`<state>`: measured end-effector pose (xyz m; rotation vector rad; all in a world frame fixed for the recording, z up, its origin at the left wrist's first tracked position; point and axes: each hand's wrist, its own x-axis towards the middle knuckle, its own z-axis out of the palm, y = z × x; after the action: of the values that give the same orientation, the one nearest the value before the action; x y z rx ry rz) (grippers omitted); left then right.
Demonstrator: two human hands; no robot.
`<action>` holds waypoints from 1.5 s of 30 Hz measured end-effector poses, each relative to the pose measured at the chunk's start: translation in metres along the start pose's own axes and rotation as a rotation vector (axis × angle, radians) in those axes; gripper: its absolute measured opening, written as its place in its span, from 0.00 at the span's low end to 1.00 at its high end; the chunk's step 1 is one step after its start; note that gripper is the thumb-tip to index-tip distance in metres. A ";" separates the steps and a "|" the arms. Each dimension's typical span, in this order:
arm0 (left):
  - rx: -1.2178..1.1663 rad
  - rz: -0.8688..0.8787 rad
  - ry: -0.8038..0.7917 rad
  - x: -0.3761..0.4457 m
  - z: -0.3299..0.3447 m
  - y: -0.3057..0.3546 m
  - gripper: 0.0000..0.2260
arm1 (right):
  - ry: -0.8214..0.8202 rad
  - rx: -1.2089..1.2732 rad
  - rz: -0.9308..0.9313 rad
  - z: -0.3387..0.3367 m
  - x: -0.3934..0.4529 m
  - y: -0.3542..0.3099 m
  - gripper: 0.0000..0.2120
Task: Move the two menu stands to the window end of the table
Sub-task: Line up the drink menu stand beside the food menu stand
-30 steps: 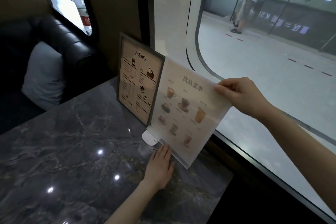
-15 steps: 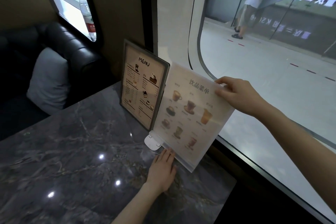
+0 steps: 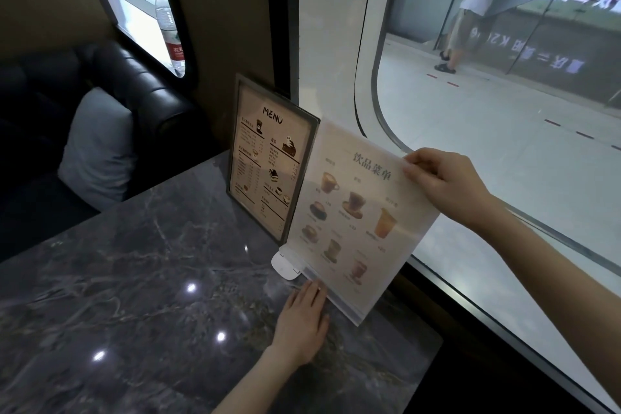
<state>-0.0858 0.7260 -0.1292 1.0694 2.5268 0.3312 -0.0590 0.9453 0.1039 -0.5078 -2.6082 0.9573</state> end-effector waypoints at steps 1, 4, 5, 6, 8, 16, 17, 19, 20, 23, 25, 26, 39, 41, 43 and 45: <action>0.001 0.003 -0.003 0.000 0.001 0.001 0.26 | 0.003 0.003 -0.007 0.000 -0.002 0.000 0.07; -0.003 -0.001 0.003 0.000 0.003 0.001 0.26 | 0.004 0.000 -0.037 0.001 -0.004 -0.002 0.07; -0.005 -0.006 0.009 0.000 0.002 0.001 0.26 | 0.005 -0.008 -0.042 0.002 -0.003 -0.004 0.07; -0.007 -0.012 0.013 0.001 0.002 0.001 0.26 | 0.008 -0.017 -0.047 0.003 -0.002 -0.005 0.07; -0.004 -0.018 0.012 0.000 0.001 -0.001 0.26 | 0.016 -0.030 -0.051 0.004 0.000 -0.006 0.08; -0.014 -0.019 0.010 0.001 0.003 0.000 0.26 | 0.003 -0.034 -0.011 0.001 0.004 -0.002 0.08; -0.014 -0.019 0.007 0.001 0.003 -0.001 0.26 | 0.001 -0.040 -0.011 0.001 0.004 -0.002 0.08; -0.010 -0.023 0.000 0.002 0.004 -0.001 0.26 | 0.003 -0.046 -0.013 0.001 0.004 -0.003 0.08; -0.008 -0.023 -0.006 0.002 0.003 -0.001 0.26 | 0.002 -0.047 -0.014 0.001 0.004 -0.003 0.08; -0.014 -0.020 -0.006 0.002 0.002 0.000 0.26 | -0.028 -0.075 -0.017 -0.002 0.005 -0.004 0.08; -0.008 -0.016 0.000 0.002 0.002 0.001 0.26 | -0.046 -0.115 -0.020 -0.004 0.006 -0.004 0.08; -0.005 -0.018 0.000 0.002 0.002 0.001 0.26 | -0.053 -0.137 -0.023 -0.005 0.008 -0.005 0.09; -0.027 -0.034 -0.010 0.005 -0.002 0.002 0.25 | -0.133 -0.249 -0.067 -0.001 0.018 -0.017 0.15; -0.032 -0.034 -0.014 0.004 -0.003 0.002 0.25 | -0.133 -0.269 -0.081 0.000 0.019 -0.018 0.15; -0.035 -0.036 -0.011 0.004 -0.005 0.001 0.25 | -0.125 -0.287 -0.102 0.001 0.019 -0.020 0.16; -0.030 -0.042 -0.001 0.004 -0.008 -0.001 0.25 | -0.113 -0.310 -0.115 0.002 0.018 -0.023 0.16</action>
<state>-0.0923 0.7282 -0.1235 1.0040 2.5311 0.3558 -0.0812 0.9358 0.1204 -0.3799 -2.8699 0.5619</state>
